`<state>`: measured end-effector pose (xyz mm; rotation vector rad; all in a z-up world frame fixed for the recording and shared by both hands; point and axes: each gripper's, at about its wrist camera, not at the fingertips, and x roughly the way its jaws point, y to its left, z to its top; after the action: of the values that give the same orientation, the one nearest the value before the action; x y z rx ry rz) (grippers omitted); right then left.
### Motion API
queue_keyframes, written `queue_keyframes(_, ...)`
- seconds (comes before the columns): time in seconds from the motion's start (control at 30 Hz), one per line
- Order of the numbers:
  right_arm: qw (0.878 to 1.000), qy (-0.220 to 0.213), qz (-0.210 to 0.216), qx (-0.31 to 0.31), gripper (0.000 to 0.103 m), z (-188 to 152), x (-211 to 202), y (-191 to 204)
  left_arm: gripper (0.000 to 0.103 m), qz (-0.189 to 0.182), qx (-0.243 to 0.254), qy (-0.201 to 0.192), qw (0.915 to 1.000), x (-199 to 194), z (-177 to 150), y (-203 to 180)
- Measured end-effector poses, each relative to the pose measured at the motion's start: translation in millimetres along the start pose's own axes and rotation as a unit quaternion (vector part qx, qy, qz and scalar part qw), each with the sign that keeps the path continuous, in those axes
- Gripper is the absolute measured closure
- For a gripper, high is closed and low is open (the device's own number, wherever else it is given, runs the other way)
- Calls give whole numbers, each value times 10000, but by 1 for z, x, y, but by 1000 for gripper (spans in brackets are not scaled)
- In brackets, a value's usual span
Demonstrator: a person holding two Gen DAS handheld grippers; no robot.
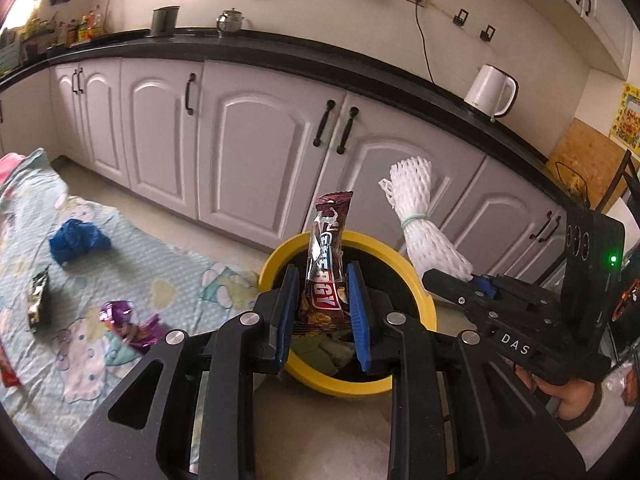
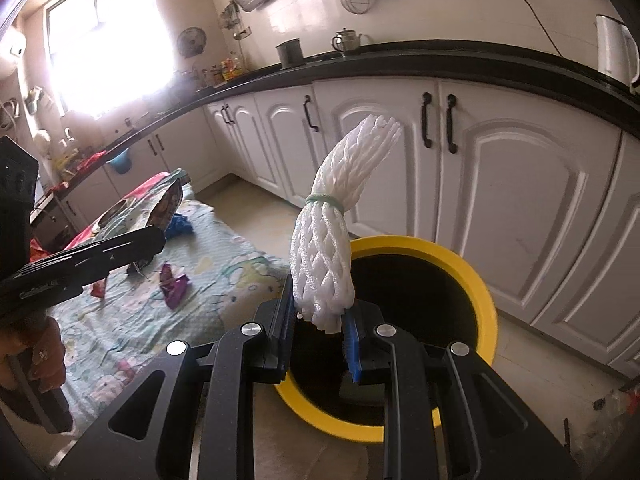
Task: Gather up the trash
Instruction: 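Carry the chocolate bar and foam net over the bin and open both tools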
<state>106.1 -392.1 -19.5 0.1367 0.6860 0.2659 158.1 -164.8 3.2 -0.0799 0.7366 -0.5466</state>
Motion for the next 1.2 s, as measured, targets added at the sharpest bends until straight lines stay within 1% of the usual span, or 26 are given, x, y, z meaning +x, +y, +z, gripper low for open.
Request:
queue_keyframes(0.33, 9997, 78, -217, 104, 82, -9, 8, -20, 85, -19, 147, 211, 9997, 37, -1, -14)
queue_keyframes(0.6, 9990, 228, -271, 279, 82, -16, 18, -35, 84, -5, 234, 344, 9991, 65, 7, -21)
queue_keyframes(0.9, 9974, 525, -259, 422, 82, -25, 35, -46, 84, -70, 186, 617, 9979, 100, 12, -20)
queue_keyframes(1.2, 9947, 816, -263, 564, 82, -37, 47, -54, 84, -108, 81, 956, 9953, 132, 5, -16)
